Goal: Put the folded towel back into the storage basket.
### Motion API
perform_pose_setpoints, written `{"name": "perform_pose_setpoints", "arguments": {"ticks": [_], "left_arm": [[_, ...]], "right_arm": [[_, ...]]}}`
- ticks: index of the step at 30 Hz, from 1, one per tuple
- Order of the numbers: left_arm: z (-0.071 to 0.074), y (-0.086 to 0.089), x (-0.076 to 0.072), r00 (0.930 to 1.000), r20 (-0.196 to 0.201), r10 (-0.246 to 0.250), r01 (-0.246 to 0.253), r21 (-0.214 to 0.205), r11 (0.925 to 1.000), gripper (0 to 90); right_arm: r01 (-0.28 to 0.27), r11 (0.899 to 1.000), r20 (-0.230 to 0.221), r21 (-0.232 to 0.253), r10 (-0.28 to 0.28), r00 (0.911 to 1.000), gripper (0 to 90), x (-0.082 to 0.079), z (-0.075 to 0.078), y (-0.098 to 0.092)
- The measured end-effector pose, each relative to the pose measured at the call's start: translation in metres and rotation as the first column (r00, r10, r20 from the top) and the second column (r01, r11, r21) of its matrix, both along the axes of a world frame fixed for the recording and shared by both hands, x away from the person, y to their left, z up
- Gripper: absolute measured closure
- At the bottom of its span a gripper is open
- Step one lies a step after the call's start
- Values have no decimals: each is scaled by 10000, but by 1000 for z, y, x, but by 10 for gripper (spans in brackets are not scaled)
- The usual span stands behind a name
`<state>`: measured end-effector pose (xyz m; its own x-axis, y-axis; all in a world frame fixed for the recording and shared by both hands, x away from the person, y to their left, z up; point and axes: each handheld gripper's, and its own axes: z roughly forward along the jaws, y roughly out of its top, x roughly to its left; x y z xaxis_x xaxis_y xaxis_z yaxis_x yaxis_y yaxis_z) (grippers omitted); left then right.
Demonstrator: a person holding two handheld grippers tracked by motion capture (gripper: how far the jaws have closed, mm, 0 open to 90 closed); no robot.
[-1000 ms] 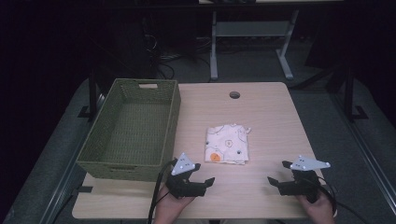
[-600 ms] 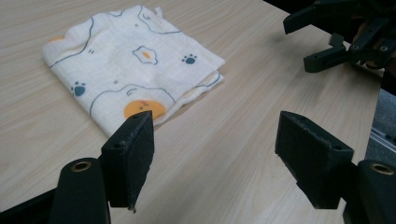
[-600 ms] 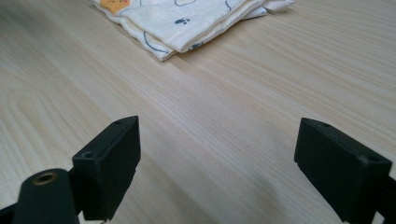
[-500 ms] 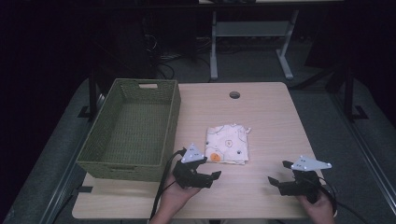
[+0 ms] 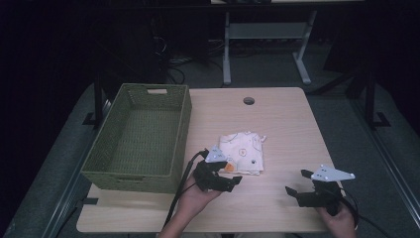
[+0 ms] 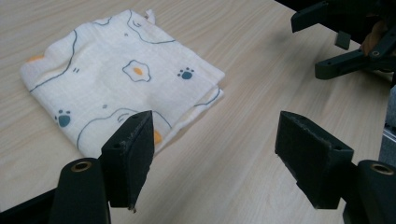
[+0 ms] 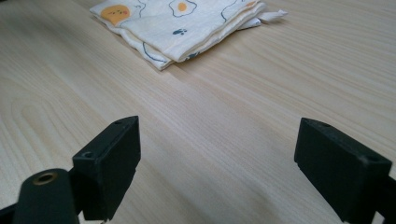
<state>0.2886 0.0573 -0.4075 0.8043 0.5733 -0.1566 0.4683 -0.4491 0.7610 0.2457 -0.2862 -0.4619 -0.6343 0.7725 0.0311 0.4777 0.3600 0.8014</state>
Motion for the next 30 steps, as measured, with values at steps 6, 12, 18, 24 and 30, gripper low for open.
{"name": "perform_pose_setpoints", "arguments": {"ticks": [6,12,18,24,30], "left_arm": [[3,-10,10,9999,-103,-49,50,73,10000,287],[4,-19,21,9994,-344,-86,87,53,9999,287],[5,-29,32,9987,-492,-106,114,160,9998,287],[3,-39,47,9977,-670,56,-34,323,9995,293],[2,-47,62,9969,-750,255,-213,561,9982,296]], "right_arm": [[-49,10000,-24,75,49,10000,142,-1,0,1],[-64,9999,-26,79,64,10000,142,-1,0,0],[-1,9997,22,232,1,10000,142,-1,1,-3],[-60,9997,10,220,60,10000,142,-1,0,-2],[-86,9996,11,264,86,10000,142,0,0,-3]]}}
